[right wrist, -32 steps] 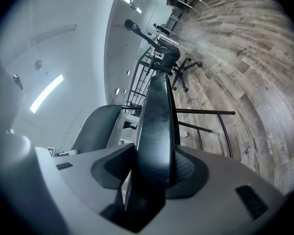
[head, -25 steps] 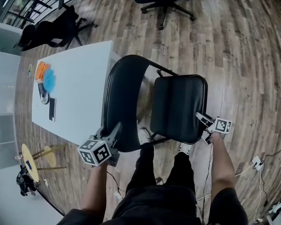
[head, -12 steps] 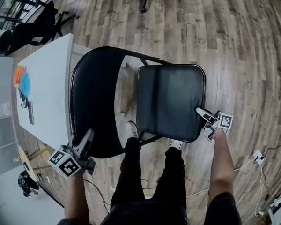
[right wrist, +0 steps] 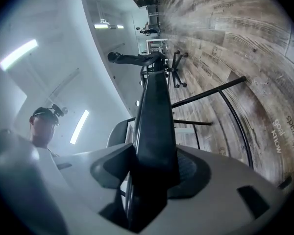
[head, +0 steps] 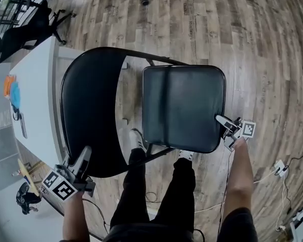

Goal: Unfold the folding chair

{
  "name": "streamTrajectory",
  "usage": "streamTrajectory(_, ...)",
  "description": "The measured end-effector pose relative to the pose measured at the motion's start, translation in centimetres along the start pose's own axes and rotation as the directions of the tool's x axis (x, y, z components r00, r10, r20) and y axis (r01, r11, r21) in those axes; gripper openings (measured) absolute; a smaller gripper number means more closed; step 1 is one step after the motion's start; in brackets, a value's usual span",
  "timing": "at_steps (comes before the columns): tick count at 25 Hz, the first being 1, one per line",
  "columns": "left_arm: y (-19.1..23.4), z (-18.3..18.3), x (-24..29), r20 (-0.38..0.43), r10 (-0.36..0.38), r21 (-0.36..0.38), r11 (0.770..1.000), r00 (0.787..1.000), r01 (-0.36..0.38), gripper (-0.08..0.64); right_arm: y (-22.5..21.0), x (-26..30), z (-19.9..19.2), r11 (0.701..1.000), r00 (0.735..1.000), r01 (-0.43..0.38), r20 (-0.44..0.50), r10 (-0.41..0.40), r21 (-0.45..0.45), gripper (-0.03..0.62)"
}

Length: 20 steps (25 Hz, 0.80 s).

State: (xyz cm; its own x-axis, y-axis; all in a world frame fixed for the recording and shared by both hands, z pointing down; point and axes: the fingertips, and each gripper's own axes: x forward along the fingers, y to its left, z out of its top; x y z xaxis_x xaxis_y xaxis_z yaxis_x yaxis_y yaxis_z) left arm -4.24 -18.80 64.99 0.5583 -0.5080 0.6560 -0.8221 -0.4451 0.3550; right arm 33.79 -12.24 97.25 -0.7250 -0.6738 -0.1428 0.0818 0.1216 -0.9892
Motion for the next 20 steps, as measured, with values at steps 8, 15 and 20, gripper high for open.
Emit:
streamTrajectory(8,0.0,-1.5,1.0,0.006,0.000,0.007,1.000,1.000,0.000,0.072,-2.3,-2.0,0.2,0.999,0.999,-0.046,0.008,0.046,0.021,0.201)
streamTrajectory(15,0.4,-2.0,1.9,0.014,-0.021,0.010,1.000,1.000,0.021,0.081,-4.2,-3.8,0.4,0.999,0.998,-0.025,0.051,0.023,0.027,0.230)
streamTrajectory(20,0.2,-2.2,1.6,-0.008,0.024,0.061,0.998,1.000,-0.024,0.160,-4.4,-5.6,1.1,0.995,0.993,0.096,0.077,-0.094,-0.013,0.267)
